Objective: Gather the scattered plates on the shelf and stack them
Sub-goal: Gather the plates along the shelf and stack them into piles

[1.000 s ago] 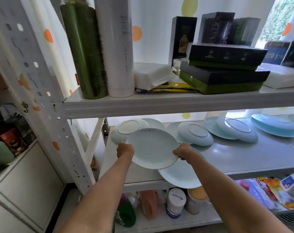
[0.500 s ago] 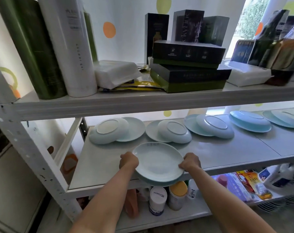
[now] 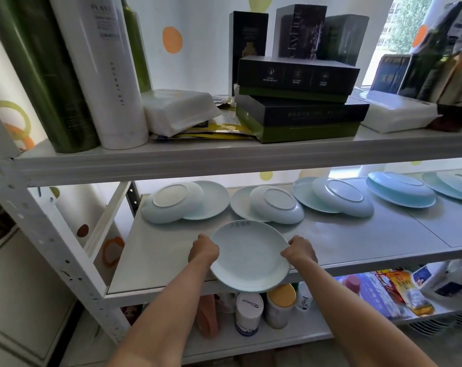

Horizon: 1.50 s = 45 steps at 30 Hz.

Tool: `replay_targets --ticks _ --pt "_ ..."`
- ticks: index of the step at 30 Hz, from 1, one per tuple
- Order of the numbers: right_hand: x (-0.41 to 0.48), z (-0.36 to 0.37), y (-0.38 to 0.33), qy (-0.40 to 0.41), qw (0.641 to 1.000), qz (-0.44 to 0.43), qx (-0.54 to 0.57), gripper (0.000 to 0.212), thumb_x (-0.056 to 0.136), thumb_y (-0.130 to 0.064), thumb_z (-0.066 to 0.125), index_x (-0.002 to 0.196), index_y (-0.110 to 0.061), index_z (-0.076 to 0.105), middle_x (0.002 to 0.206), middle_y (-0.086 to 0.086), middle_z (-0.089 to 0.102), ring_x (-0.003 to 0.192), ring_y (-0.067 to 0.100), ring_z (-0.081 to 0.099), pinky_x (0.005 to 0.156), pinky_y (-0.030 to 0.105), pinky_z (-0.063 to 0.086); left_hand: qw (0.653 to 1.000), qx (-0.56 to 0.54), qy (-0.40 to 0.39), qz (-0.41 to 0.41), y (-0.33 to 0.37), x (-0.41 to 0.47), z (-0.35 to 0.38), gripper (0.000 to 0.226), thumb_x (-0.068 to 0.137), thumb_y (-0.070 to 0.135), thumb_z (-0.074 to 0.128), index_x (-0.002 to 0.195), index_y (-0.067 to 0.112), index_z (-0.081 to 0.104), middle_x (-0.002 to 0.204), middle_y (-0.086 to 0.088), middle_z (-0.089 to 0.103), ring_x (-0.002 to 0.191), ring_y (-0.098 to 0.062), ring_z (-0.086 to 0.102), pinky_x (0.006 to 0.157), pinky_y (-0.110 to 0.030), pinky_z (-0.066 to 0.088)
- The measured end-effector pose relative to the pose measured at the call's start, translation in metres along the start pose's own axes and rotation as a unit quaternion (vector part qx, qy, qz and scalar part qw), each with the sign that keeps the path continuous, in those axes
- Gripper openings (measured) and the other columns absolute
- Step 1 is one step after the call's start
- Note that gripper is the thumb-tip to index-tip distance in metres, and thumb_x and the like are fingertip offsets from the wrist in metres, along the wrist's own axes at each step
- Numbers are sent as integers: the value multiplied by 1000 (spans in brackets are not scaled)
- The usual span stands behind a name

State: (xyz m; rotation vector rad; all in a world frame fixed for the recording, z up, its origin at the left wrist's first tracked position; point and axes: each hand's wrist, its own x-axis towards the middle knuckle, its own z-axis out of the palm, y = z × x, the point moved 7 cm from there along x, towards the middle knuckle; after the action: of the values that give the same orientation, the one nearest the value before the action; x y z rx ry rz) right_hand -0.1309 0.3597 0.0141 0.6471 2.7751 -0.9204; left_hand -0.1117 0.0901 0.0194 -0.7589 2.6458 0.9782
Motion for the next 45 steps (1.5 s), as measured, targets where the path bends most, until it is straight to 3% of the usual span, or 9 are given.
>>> replay_targets --ticks 5,10,14,19,24,26,30,37,45 --pt "3 9 -8 -50 999 14 -8 35 88 -21 60 119 -6 55 121 15 60 109 31 58 80 32 45 997 -57 -37 -33 -8 7 1 38 90 8 47 126 -3 55 125 -20 59 110 -36 61 93 -39 54" --pt "1 2 -43 34 994 -51 -92 39 91 -17 47 129 -7 50 133 14 50 125 31 46 99 39 43 994 -92 -19 -51 -17 10 -19 35 91 9 47 124 -1 53 126 -20 58 112 -34 61 94 -37 52" --pt "1 17 -92 -10 992 -124 -4 40 91 -18 52 128 -4 55 131 16 57 124 33 51 101 35 42 994 -95 14 -58 -32 22 -41 38 92 13 48 126 -1 52 130 -22 56 117 -35 58 95 -36 50" --pt "-7 60 -145 -92 972 -136 166 30 88 -18 55 113 -4 64 96 9 57 93 21 53 81 28 40 996 -71 35 -42 -59 43 -60 70 90 20 55 150 10 21 146 -18 37 133 -34 42 108 -36 40" --pt "-24 91 -198 -106 969 -160 158 48 93 -15 49 140 -5 45 141 13 48 128 29 47 106 31 36 999 -28 18 -10 -77 70 -83 93 88 22 63 154 18 -2 152 -19 20 137 -37 32 111 -40 34" --pt "-25 103 -215 -111 966 -174 156 51 94 -14 49 143 -9 39 145 13 45 131 29 45 111 35 35 1000 -29 7 -8 -82 83 -92 97 87 22 65 154 20 -5 155 -18 16 140 -37 28 113 -40 32" --pt "-27 121 -235 -84 967 -229 71 56 93 -12 52 146 -13 35 148 9 42 134 27 42 111 34 33 999 -35 -3 13 -87 106 -102 100 87 19 66 154 21 -9 158 -18 10 142 -37 24 115 -41 29" --pt "-26 150 -259 -43 927 -355 -112 68 89 -10 57 150 -19 27 156 0 27 142 22 28 114 36 30 985 121 73 95 -78 129 -98 91 91 7 54 153 26 -9 159 -2 -22 149 -32 -8 117 -45 21" --pt "-22 171 -272 -53 889 -402 -213 71 90 -14 57 152 -21 22 159 -1 22 145 19 23 117 33 23 935 288 94 187 -46 145 -93 85 93 2 47 154 18 -10 161 3 -18 150 -26 -13 120 -47 14"
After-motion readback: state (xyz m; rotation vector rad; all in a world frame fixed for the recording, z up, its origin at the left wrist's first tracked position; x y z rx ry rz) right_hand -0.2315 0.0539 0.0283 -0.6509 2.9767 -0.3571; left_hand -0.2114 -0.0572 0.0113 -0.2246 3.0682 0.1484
